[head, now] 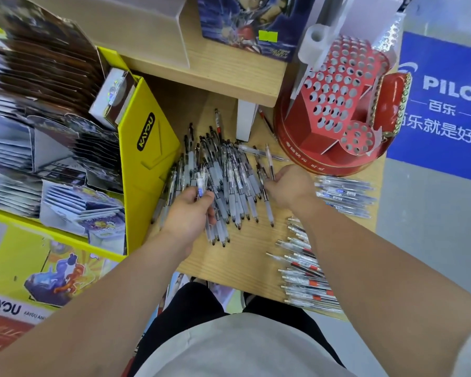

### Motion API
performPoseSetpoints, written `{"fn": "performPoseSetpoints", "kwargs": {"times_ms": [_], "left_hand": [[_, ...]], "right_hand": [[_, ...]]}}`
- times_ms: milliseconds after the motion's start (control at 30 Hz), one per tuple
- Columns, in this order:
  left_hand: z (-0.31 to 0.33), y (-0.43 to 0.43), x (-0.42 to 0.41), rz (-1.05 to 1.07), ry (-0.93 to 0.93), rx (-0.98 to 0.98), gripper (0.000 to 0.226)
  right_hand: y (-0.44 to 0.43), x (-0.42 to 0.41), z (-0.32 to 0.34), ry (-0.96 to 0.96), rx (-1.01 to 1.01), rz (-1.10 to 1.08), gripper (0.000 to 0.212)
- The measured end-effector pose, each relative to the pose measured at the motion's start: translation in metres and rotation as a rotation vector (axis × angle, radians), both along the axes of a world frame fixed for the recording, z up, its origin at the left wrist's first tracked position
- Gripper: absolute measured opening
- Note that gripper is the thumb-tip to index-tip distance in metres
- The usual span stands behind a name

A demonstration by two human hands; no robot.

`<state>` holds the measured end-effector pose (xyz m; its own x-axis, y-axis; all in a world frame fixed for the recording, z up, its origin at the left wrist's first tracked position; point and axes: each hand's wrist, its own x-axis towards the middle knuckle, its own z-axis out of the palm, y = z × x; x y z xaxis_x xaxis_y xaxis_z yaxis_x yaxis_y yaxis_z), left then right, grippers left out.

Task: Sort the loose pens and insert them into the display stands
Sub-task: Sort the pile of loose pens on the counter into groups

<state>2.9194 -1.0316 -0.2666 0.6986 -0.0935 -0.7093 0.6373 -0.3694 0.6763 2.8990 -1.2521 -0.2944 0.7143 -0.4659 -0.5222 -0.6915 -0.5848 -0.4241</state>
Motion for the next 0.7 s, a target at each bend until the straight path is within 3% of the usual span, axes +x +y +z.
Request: {"fn": "performPoseSetpoints", "kwargs": {"times_ms": [133, 333, 400, 700], "left_hand": [[0.004, 0.0, -0.004, 0.024, -0.005, -0.035, 0.018], [0.007, 0.006, -0.012, 0.053, -0.01, -0.04, 0.03], [0.008, 0.009, -0.014, 0.064, -0.019, -0.035, 0.022], [0.01, 0.017, -0.007, 0.138, -0.024, -0.06, 0.011]], "right_hand": [[-0.002, -0.009, 0.013, -0.058, 0.1, -0.058, 0.034], [0.022, -0.027, 0.027, -0.13, 0.313, -0.146, 0.028], [0.037, -0.025, 0.03, -0.16, 0.385, -0.113, 0.031], [0.073, 0.003, 0.023, -0.136, 0.221, 0.136, 0.034]]}}
